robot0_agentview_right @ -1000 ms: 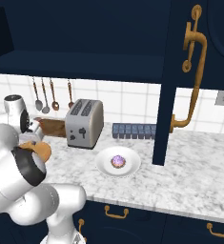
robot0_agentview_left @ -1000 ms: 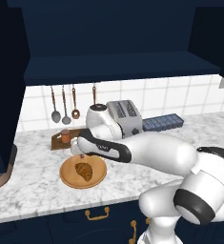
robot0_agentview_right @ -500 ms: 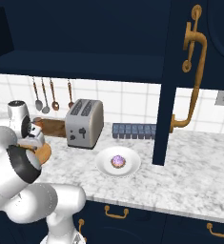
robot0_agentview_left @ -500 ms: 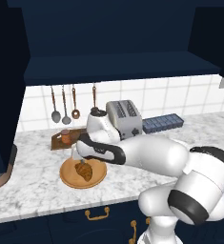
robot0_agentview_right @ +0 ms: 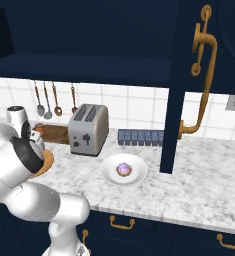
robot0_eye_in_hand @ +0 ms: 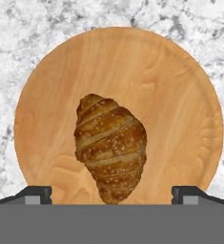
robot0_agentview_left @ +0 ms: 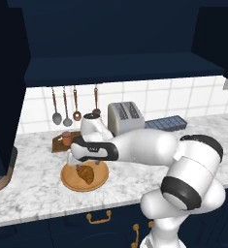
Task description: From the different types of pastries on the counter, select a croissant and place it on the cutting board. Then retrieve a jar of jam from the cabinet and place it alongside the croissant on the cutting board.
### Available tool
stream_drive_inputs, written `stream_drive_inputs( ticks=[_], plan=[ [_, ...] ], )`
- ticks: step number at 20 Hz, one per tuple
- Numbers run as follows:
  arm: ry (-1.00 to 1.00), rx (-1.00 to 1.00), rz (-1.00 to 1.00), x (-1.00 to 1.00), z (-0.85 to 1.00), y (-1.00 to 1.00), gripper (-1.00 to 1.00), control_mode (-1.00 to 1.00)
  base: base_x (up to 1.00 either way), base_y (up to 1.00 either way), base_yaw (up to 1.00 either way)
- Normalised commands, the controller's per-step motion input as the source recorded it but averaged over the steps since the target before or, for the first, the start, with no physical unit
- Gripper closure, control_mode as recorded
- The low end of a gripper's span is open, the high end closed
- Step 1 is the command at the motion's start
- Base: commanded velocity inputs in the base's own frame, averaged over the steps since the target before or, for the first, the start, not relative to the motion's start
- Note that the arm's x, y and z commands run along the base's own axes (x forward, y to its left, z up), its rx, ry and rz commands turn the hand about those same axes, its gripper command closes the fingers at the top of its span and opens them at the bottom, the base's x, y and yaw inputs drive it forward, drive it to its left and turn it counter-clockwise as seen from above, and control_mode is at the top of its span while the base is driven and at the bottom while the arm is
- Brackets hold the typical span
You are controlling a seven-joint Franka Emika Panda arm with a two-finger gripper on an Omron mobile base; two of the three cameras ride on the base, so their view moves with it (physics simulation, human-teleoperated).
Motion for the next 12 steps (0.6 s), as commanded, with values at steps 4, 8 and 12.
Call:
stream_drive_inputs(
  ticks=[4, 8, 12],
  plan=[
    [0.0, 0.0, 0.08, -0.12, -0.09, 0.01, -1.0, -1.0, 0.0, 0.0, 0.0],
    [0.0, 0.0, 0.01, -0.21, -0.23, 0.0, -1.0, -1.0, 0.0, 0.0, 0.0],
    [-0.04, 0.0, 0.01, -0.2, -0.25, -0.02, -1.0, -1.0, 0.0, 0.0, 0.0]
  ],
)
